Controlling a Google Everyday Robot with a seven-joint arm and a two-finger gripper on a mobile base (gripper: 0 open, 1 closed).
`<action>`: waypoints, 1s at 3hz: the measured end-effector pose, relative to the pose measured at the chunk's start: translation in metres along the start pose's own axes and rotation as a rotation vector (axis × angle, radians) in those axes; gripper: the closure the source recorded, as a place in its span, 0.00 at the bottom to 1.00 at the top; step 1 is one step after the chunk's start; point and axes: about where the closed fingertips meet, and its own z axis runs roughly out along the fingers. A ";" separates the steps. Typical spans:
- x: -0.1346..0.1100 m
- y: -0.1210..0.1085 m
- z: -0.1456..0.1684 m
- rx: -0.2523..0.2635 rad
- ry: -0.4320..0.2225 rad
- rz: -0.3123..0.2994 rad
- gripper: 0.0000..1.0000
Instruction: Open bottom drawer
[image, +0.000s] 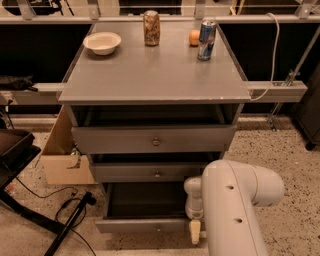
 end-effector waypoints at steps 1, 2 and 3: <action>0.006 -0.001 0.003 -0.005 -0.010 0.016 0.00; 0.010 0.015 0.010 -0.023 -0.027 0.035 0.00; -0.002 0.054 0.023 -0.059 -0.088 0.077 0.18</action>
Offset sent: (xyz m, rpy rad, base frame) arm -0.0316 -0.0142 -0.0055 0.0274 0.0403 -0.0649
